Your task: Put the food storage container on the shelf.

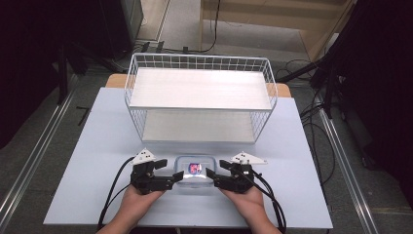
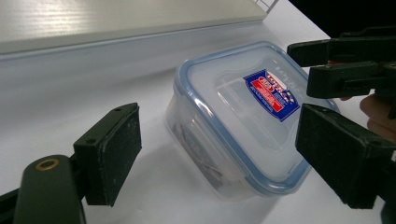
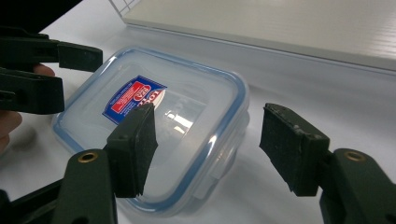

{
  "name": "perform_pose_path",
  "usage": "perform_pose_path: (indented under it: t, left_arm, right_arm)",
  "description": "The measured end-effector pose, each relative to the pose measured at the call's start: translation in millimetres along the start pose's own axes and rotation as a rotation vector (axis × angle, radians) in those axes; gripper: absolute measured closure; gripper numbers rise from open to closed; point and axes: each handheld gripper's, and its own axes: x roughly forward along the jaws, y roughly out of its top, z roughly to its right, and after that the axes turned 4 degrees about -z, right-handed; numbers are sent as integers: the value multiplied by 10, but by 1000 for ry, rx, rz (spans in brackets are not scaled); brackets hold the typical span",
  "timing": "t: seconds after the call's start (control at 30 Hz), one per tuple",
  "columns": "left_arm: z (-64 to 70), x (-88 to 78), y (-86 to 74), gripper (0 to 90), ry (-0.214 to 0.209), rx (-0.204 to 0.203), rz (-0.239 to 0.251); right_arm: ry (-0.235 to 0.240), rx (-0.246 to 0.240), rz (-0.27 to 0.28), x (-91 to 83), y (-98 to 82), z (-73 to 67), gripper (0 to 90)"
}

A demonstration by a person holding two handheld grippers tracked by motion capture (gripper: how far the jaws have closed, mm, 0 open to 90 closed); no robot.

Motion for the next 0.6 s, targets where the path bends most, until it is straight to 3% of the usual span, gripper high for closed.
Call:
perform_pose_path:
  t: [0.27, 0.37, 0.6]
  left_arm:
    - [20, 103, -36, 238, -74, -38, -44]
    - [15, 152, -51, 237, -109, -69, -55]
    - [-14, 148, -79, 262, -135, -102, -46]
  right_arm:
    - [44, 45, -16, 43, -6, 18, 326]
    - [99, 100, -41, 67, -31, 59, 290]
    - [152, 155, -58, 81, -65, 106, 277]
